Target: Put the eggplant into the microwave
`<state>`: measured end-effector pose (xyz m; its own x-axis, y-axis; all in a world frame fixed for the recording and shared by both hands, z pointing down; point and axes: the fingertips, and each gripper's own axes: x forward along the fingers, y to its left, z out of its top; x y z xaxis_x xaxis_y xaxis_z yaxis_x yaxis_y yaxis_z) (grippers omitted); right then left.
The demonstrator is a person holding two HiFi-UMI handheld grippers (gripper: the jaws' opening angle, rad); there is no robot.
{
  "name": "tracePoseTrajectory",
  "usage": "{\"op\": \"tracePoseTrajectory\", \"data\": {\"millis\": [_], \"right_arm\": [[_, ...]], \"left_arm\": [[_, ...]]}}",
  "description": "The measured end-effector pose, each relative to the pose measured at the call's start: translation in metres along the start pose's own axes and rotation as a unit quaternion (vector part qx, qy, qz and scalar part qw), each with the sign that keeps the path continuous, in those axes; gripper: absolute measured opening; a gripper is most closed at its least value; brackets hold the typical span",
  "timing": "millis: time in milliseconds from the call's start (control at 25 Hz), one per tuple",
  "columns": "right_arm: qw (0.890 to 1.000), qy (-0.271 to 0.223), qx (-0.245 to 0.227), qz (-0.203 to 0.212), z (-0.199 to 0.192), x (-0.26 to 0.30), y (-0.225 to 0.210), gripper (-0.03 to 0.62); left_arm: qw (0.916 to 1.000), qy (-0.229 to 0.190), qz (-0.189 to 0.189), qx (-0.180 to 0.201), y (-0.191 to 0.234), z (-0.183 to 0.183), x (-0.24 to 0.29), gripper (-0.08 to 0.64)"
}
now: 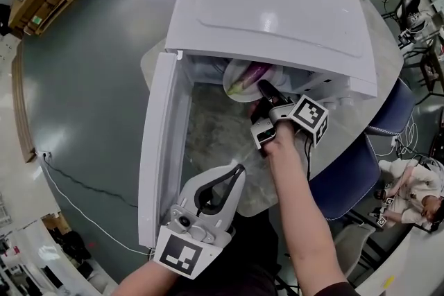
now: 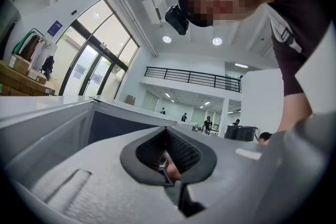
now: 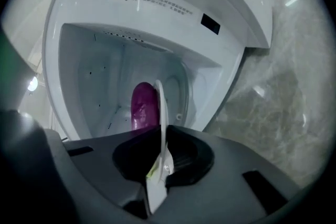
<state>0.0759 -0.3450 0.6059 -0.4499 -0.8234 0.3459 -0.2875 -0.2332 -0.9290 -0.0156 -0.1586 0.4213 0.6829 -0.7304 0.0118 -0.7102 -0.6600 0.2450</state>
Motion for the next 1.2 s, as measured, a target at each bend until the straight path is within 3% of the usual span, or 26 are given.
{"op": "tracePoseTrajectory", "data": {"millis": [480,680,920,1200], "right_arm": [[0.996,-0.061,-0.057,-0.001,0.027,0.028,0.003,0.031],[0.988,-0.065,-0.138,-0.011,0.03,0.032,0.011,0.032],[0.952,-0.063,-0.292,-0.068,0.032,0.034,0.011,0.067],[0.888,-0.069,-0.441,-0.113,0.033,0.038,0.017,0.113]], "left_arm": [[0.9999,0.002,0.002,-0.011,0.008,-0.003,0.008,0.007],[0.9998,0.003,0.002,-0.018,0.01,-0.001,0.014,0.007],[0.9998,0.004,0.004,-0.022,0.015,-0.002,0.019,0.007],[0.9997,0.003,0.003,-0.025,0.021,-0.004,0.021,0.008]]}}
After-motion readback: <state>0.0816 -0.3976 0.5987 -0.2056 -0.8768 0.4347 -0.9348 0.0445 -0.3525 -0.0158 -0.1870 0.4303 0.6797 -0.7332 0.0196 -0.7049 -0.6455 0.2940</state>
